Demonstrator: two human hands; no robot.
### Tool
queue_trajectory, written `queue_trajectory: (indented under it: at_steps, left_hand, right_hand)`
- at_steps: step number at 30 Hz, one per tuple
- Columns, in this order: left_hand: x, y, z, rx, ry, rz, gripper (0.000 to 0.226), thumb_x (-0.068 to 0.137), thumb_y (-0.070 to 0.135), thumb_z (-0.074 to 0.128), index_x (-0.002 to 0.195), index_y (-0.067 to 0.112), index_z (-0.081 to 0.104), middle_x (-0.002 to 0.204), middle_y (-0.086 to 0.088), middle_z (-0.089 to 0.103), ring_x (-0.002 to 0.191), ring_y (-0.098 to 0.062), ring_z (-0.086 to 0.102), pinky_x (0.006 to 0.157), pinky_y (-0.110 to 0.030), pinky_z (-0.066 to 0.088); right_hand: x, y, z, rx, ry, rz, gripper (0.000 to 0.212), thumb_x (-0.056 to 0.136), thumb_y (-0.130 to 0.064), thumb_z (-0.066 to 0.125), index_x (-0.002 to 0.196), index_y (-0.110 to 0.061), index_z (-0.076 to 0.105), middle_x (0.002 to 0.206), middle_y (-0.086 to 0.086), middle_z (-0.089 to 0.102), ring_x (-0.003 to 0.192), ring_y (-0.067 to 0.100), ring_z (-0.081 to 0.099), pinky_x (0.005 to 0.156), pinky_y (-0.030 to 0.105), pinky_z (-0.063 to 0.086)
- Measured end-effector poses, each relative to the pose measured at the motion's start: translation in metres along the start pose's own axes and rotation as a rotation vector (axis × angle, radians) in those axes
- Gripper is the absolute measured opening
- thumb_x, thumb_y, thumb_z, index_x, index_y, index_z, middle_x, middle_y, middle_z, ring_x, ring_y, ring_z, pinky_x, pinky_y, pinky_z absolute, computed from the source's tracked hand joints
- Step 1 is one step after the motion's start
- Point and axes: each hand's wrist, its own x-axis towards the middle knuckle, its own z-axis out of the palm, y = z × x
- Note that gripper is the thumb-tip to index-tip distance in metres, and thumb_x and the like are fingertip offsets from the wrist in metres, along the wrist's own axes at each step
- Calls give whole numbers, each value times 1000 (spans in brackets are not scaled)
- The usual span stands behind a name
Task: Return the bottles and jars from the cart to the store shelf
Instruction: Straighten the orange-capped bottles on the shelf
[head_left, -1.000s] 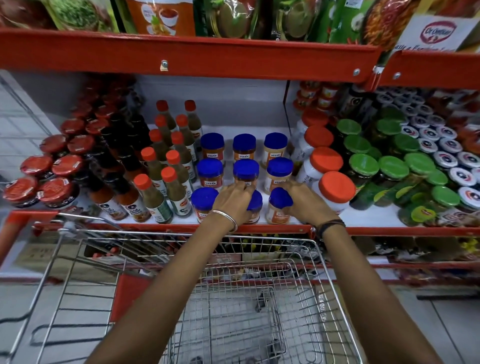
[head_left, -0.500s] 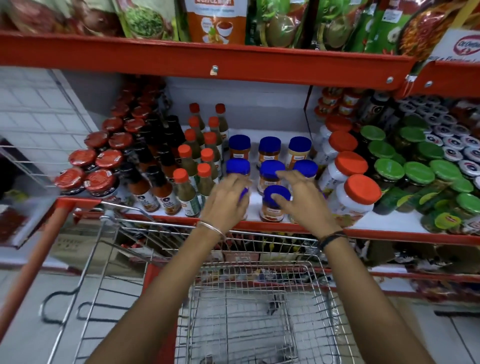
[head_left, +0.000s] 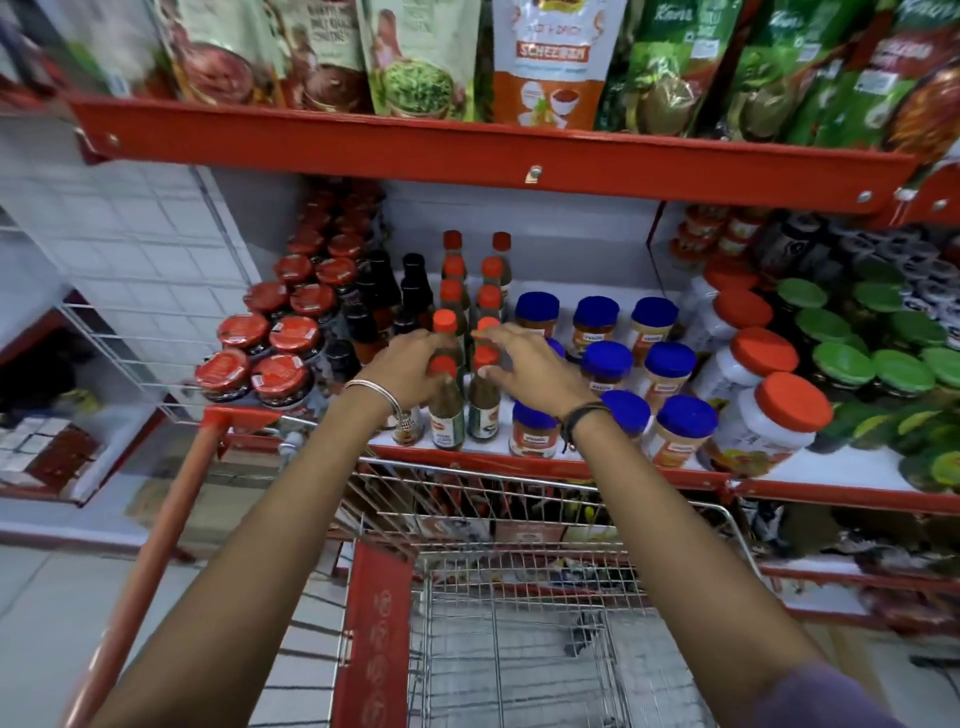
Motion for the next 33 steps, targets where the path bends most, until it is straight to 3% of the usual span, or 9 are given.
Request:
queue_trajectory:
  at_steps: [4,7,17,21,23,27,33]
  left_hand:
    - [2,-3,-4,-22,-17,69,37,80,7,65,116,7,58,118,-22,62,109,-36,57,94,-38,45]
    - [4,-5,-4,-19,-10,85,34,79,9,67,112,4,61,112,-24,63,103,-38,58,90,-38,46]
    - [8,-8,4,72,43,94,26,80,9,63,105,4,60,104,-27,60,94,-45,60,81,-51,53]
    - [7,-7,4,47,55,62,32,80,13,65,110,5,58,110,-26,57,99,-46,58,84,-52,52]
    - [5,-7,6,12,44,49,38,79,14,67,115,7,55,112,-26,56,100,-45,57,86,-52,52]
    - [1,-11,12,-49,48,27,42,78,11,66,117,13,49,104,-27,63,95,-46,60,83,-51,53]
    - [-2,-12,10,-59,81,19,41,79,10,65,117,11,52,97,-29,64,92,-47,61,83,-52,54]
  right_hand:
    - [5,0,7,-15,-26,44,44,87,-8,57,130,-15,50,135,11,53,121,28,51,98,39,44]
    - [7,2,13,1,-6,74,41,84,-7,60,125,-11,53,126,14,60,115,30,55,98,43,48]
    - [4,0,20,-19,68,51,28,84,-5,59,111,-8,58,108,14,63,91,28,61,82,46,55]
    - [7,1,21,32,37,95,41,84,-8,61,124,-13,52,115,14,63,100,28,61,90,44,53]
    - [6,1,23,92,6,138,44,84,-10,61,126,-14,49,110,14,65,93,24,61,89,41,53]
    - [2,0,25,171,45,163,32,84,-11,63,115,-11,56,93,7,64,85,19,59,84,37,53]
    - [-1,0,26,183,57,162,27,81,-16,67,105,-7,60,94,15,69,87,25,64,85,40,54]
